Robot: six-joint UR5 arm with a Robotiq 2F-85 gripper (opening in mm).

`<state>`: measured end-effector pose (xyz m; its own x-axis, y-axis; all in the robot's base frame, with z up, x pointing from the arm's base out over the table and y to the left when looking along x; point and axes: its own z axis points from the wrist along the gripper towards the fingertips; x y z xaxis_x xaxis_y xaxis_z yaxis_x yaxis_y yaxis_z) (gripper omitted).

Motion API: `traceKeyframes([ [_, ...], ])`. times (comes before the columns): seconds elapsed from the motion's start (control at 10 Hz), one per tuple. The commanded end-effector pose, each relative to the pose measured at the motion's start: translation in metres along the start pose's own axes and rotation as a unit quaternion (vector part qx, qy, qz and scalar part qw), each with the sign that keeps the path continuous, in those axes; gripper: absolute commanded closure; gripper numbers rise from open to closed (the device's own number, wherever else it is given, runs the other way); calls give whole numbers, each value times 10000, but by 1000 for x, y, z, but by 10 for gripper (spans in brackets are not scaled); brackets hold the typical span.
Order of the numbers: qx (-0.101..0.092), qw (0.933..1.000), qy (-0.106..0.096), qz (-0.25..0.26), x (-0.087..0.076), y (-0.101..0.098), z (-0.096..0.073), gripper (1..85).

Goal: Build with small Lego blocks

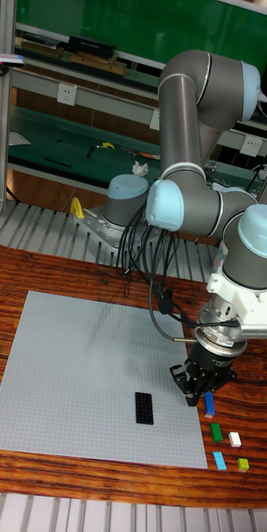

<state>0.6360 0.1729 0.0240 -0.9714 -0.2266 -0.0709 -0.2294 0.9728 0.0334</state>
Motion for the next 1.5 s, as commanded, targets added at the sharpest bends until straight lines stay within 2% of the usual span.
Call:
traceKeyframes([
  [0.0, -71, 9999, 50, 106, 5, 7, -2, 843],
  [0.2, -109, 9995, 11, 285, 13, 25, -6, 840],
  [0.3, -112, 9994, -13, 316, 14, 31, -8, 713],
  [0.4, -43, 9993, -7, 381, 12, 30, -9, 703],
  [0.5, 254, 9993, 31, 278, 11, 13, -10, 677],
  [0.6, -40, 10000, 18, 89, 10, 28, -10, 577],
  [0.7, -131, 9999, 37, 25, 11, 33, -10, 377],
  [0.8, 31, 9999, 82, 62, 14, 25, -10, 377],
  [0.9, 107, 9998, 130, 104, 16, 21, -10, 373],
  [1.0, 105, 9998, 106, 104, 15, 21, -10, 357],
  [1.2, -74, 9999, -5, 130, 6, 36, -6, 230],
  [1.3, -58, 9998, -10, 213, 5, 40, -6, 220],
  [1.4, 145, 9994, -8, 308, 6, 27, -8, 220],
])
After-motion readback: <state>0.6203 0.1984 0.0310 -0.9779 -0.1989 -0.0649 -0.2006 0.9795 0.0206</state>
